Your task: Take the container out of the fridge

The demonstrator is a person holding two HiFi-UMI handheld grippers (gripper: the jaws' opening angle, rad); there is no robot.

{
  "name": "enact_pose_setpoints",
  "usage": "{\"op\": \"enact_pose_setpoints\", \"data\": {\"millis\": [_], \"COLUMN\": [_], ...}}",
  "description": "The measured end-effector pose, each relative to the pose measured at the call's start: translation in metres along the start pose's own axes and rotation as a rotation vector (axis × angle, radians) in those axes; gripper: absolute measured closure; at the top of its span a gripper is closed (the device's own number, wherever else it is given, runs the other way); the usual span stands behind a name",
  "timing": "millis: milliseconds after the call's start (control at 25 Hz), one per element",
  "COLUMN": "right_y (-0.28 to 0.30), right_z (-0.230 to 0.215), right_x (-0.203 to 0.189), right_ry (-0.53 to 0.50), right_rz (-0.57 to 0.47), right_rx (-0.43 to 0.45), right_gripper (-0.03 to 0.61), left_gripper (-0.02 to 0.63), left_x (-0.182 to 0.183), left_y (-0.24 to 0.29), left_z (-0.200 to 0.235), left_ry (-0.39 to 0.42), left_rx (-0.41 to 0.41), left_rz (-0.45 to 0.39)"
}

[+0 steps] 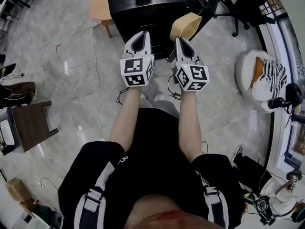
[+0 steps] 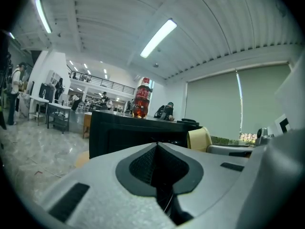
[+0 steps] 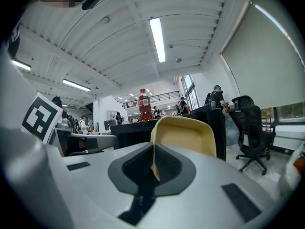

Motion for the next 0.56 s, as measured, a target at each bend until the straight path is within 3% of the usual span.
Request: {"op": "enact_pose_setpoints", "data": {"millis": [360,560], "right_y": [0.000,-0.010], "right_z": [0.007,0.014], "right_x": [0.010,0.002], "right_ry": [-0.001,0.013], "right_rz": [-0.026,-0.003], "right_rx": [0.022,0.031], "right_gripper": [0.563,0.563], "left_gripper": [0.603,0.603], "left_x": [0.011,-0.002], "left_y": [-0.008,-0.021], "left_z": [0.003,0.006], "left_ry": [0.006,-0.012], "left_rx": [0.007,0.028], "left_rz": [-0.030,0.004]}}
Point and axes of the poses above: the fingertips, and each gripper's own axes: y forward along the fingers, z to its left, x out of its top, the point moved 1 cm from there along -y, backward along the fingers, and after that the axes turned 13 degrees about -x, right-handed, at the moved point
